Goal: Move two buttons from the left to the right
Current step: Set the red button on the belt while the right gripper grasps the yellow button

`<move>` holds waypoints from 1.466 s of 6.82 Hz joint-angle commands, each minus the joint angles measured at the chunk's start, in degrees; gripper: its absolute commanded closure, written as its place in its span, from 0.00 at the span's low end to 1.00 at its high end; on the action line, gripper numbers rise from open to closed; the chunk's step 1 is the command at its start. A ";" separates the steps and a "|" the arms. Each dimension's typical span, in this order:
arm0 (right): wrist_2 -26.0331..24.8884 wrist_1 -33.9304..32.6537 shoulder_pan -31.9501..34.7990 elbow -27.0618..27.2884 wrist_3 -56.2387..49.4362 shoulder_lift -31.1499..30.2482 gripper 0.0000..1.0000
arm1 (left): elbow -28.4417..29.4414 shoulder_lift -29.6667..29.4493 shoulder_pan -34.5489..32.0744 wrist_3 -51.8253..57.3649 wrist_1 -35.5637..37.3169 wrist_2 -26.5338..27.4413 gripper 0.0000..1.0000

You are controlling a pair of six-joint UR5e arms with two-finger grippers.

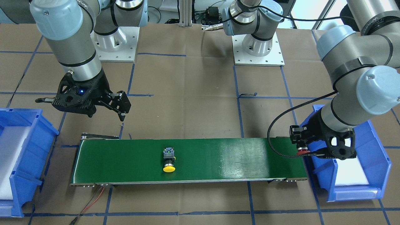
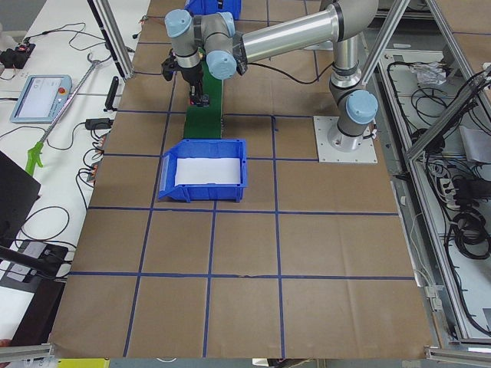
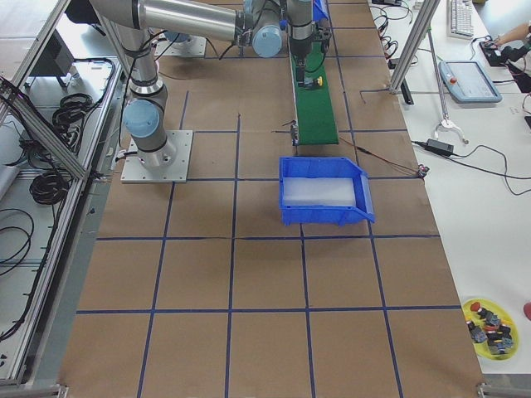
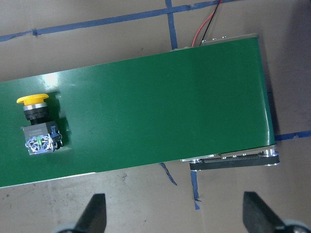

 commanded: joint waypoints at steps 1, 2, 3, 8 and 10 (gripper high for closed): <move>6.06 -1.99 -0.41 0.35 -0.37 3.73 0.00 | -5.76 -0.01 -0.08 0.81 7.93 0.11 0.84; 6.62 -3.22 -1.45 0.36 0.15 5.05 0.00 | -8.66 -0.44 -0.08 0.72 13.37 0.11 0.84; 6.71 -3.14 -2.77 0.36 0.51 5.76 0.00 | -11.30 -2.19 -0.08 0.46 18.47 0.20 0.84; 6.80 -2.24 -3.22 -0.87 0.33 9.53 0.00 | -12.56 -3.26 -0.34 -0.25 21.16 -0.41 0.00; 6.79 -7.79 -2.78 -1.93 -0.28 12.18 0.00 | -11.08 -2.65 -0.34 -0.25 20.12 0.03 0.00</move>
